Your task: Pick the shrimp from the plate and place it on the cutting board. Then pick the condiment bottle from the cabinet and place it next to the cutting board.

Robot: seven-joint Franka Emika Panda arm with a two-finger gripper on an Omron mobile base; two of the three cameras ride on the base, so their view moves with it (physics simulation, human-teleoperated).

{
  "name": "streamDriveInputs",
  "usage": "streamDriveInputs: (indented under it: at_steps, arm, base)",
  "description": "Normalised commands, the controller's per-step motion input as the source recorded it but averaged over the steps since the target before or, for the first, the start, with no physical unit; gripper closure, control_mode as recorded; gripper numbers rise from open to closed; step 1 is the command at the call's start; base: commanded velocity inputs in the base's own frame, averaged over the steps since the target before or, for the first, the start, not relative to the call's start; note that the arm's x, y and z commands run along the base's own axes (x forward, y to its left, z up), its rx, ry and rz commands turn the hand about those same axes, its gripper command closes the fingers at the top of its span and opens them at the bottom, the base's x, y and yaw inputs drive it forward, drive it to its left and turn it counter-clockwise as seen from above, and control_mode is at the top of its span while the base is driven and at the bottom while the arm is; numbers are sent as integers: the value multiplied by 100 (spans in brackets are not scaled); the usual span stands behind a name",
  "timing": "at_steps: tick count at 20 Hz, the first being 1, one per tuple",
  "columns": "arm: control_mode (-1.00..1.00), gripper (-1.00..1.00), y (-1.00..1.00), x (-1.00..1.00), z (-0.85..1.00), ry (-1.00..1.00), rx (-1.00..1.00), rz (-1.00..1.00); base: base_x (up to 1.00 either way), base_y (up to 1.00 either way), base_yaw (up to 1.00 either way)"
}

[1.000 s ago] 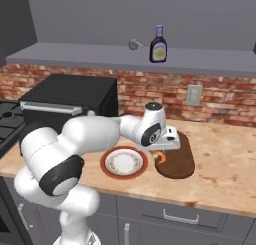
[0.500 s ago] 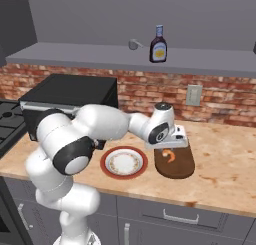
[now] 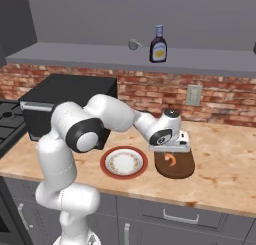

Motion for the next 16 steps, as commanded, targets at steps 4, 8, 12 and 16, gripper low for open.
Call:
streamDriveInputs:
  at_steps: [4, 8, 12, 16]
  arm:
    - [-100, 100, -12, 20, -43, -2, 9, 1]
    - [-100, 100, -3, 25, -44, -1, 1, 1]
    - [-100, 100, -5, 37, -56, -2, 0, 0]
    - [-100, -100, -3, 36, -44, 0, 0, 1]
  base:
    - [0, 0, 0]
    - [0, 0, 0]
    - [0, 0, 0]
    - [0, 0, 0]
